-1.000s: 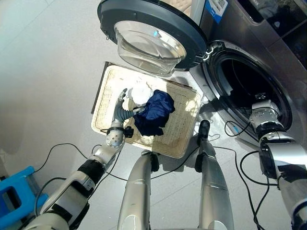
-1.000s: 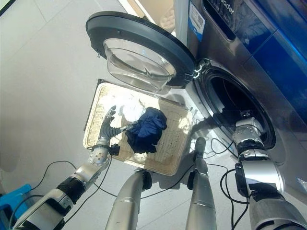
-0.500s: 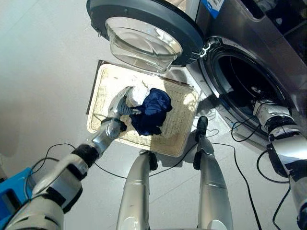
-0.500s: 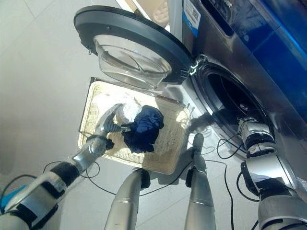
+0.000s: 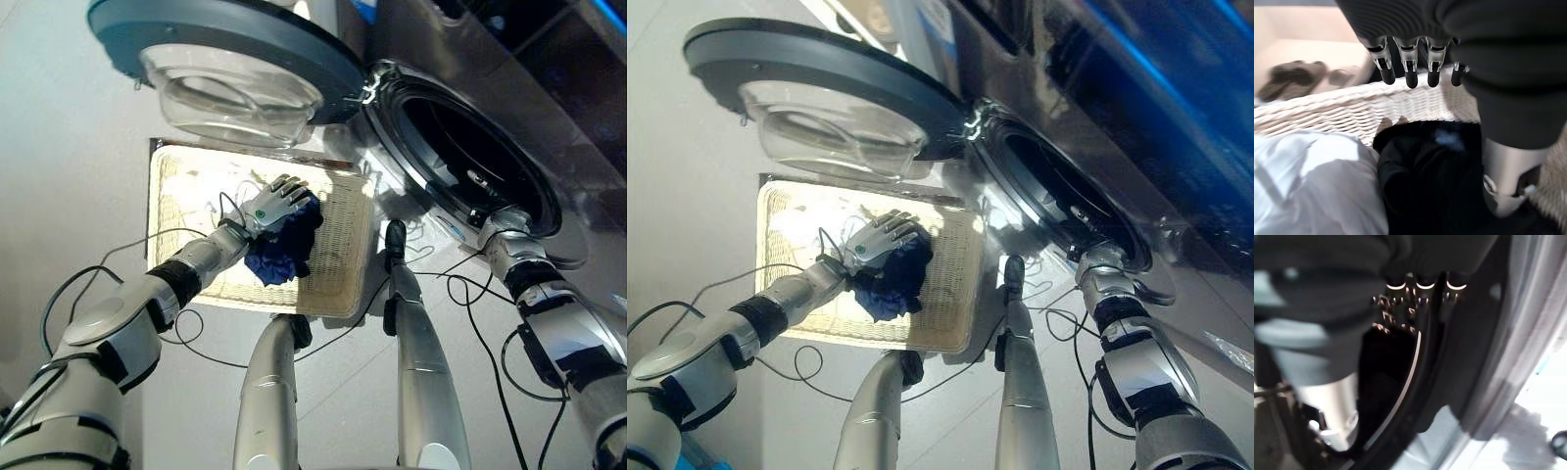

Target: Put the clothes into the washing machine.

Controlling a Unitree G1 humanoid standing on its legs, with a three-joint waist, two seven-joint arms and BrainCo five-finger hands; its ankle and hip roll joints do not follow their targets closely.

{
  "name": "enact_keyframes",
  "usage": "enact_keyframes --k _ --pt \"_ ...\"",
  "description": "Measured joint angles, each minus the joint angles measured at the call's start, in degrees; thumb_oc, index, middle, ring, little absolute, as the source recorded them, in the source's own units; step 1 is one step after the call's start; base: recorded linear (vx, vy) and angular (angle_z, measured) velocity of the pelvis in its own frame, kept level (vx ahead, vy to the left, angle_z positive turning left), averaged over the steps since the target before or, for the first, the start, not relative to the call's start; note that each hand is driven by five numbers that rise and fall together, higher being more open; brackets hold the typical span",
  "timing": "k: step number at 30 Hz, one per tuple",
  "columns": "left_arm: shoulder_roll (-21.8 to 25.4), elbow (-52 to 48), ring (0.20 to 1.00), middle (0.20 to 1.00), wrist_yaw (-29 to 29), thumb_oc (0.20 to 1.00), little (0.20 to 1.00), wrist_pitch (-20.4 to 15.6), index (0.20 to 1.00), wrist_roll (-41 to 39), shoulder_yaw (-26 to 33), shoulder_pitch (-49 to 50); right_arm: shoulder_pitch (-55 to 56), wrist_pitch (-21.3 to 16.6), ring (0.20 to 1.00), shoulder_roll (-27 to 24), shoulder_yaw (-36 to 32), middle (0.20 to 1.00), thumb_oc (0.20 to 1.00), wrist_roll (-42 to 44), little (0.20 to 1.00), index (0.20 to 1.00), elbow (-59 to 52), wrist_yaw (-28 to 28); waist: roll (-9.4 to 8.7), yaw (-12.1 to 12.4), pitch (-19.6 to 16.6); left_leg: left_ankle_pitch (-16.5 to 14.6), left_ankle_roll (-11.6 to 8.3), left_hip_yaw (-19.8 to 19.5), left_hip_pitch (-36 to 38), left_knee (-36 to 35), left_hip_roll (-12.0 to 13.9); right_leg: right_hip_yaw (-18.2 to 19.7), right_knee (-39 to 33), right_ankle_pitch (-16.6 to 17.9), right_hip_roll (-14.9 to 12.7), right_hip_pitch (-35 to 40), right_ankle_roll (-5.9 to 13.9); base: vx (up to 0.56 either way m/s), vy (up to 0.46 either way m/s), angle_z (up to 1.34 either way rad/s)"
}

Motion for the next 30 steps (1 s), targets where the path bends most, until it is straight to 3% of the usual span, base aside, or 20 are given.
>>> enact_keyframes --k 4,8,12,21,23,27,30 --pt "-0.23 1.47 1.0 1.0 0.01 1.0 1.0 -0.85 1.0 4.43 -0.72 0.09 1.94 -2.62 1.0 0.93 -0.03 1.0 1.0 0.08 1.0 1.0 -4.27 -1.1 -0.08 -0.93 -0.04 0.01 -0.07 1.24 -0.06 -0.7 0.2 0.66 -0.04 -0.04 0.16 -0.93 -0.05 -0.02 0.01 -0.06" --pt "-0.33 1.34 1.0 1.0 -1.01 1.0 1.0 -1.41 1.0 7.67 -1.72 0.02 2.43 -2.94 1.0 1.56 -0.07 1.0 1.0 1.34 1.0 1.0 -5.87 -1.08 -0.56 -1.12 -0.27 -0.13 -0.28 1.26 -0.22 -0.89 0.35 0.9 -0.21 -0.03 0.48 -1.28 -0.07 -0.03 0.004 -0.06" --pt "-0.56 1.3 1.0 1.0 -9.55 1.0 1.0 -1.27 1.0 13.67 -2.37 -0.58 3.05 -4.31 1.0 1.81 -0.03 1.0 1.0 3.69 1.0 1.0 -8.73 -1.08 -1.48 -1.39 -0.73 -0.17 -0.39 1.54 -2.27 -0.76 0.76 1.01 -0.71 0.3 0.93 -3.17 -0.45 -0.02 -0.013 -0.04" --pt "-1.26 0.52 1.0 1.0 -19.42 1.0 1.0 -2.01 1.0 22.4 -3.26 -2.65 4.76 -6.55 1.0 2.24 0.02 1.0 1.0 8.09 1.0 1.0 -15.58 -1.16 -1.65 -2.21 -0.81 -0.3 -0.59 1.12 -5.63 -0.05 1.35 0.62 -0.97 0.44 1.38 -5.77 -0.65 -0.03 -0.048 0.0" --pt "-1.69 -0.05 1.0 1.0 -22.46 1.0 1.0 -2.53 1.0 22.43 -3.1 -3.47 6.17 -8.12 1.0 2.74 0.46 1.0 1.0 8.57 1.0 1.0 -18.41 -1.32 -2.61 -2.08 -1.65 -0.57 -0.95 1.02 -6.83 0.56 1.68 0.78 -0.99 0.54 1.74 -6.93 -0.8 -0.01 -0.051 -0.09" --pt "-5.39 0.97 1.0 1.0 -29.96 1.0 1.0 -0.56 1.0 25.01 -2.07 -3.91 8.0 -10.38 1.0 5.94 0.49 1.0 1.0 9.71 1.0 1.0 -22.53 -2.34 -4.51 -2.45 -3.42 -0.79 -1.31 0.91 -8.93 1.06 2.52 0.61 -1.1 0.71 2.43 -8.77 -1.02 0.0 -0.05 -0.04" --pt "-6.62 1.18 1.0 1.0 -32.54 1.0 1.0 0.6 1.0 27.29 -2.07 -3.55 8.8 -11.16 1.0 6.04 0.24 1.0 1.0 10.83 1.0 1.0 -24.57 -2.28 -4.51 -2.36 -3.41 -0.7 -1.36 0.92 -9.19 1.03 2.78 0.6 -1.36 0.76 2.63 -8.96 -1.09 -0.01 -0.043 -0.04"
